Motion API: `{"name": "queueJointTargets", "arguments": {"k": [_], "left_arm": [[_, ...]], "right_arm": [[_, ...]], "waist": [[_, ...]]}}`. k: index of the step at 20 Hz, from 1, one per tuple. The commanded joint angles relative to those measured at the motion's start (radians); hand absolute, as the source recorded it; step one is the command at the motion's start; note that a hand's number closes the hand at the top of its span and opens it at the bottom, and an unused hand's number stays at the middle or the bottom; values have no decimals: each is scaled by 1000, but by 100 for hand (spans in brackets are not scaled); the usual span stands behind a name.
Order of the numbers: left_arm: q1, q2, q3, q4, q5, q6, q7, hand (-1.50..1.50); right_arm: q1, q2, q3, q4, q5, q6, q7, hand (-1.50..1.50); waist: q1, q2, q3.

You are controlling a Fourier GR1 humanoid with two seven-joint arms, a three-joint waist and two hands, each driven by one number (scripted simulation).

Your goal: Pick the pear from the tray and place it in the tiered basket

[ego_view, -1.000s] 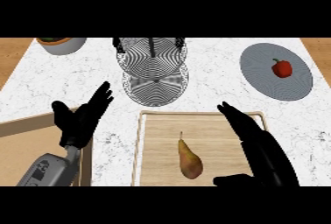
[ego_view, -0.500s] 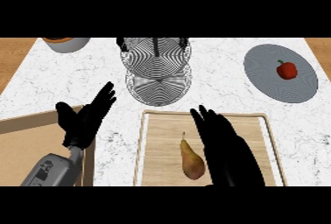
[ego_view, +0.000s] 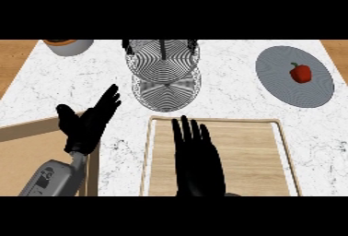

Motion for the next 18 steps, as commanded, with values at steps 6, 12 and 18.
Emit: {"name": "queueJointTargets", "arguments": {"k": [6,12,18], "left_arm": [[36,20,16,-42,11,-36,-1,0],[12,-25,7,39,-32,-9,-31,0],[8,-30,11,-25,-33,14,34,0]], "right_arm": [[27,99,28,121,21,95,261,-150],[86,100,68,147,98,82,261,-150],[138,100,19,114,209,122,222,-150]], "waist": [[8,2,3],[-10,5,3],[-13,2,4]]}}
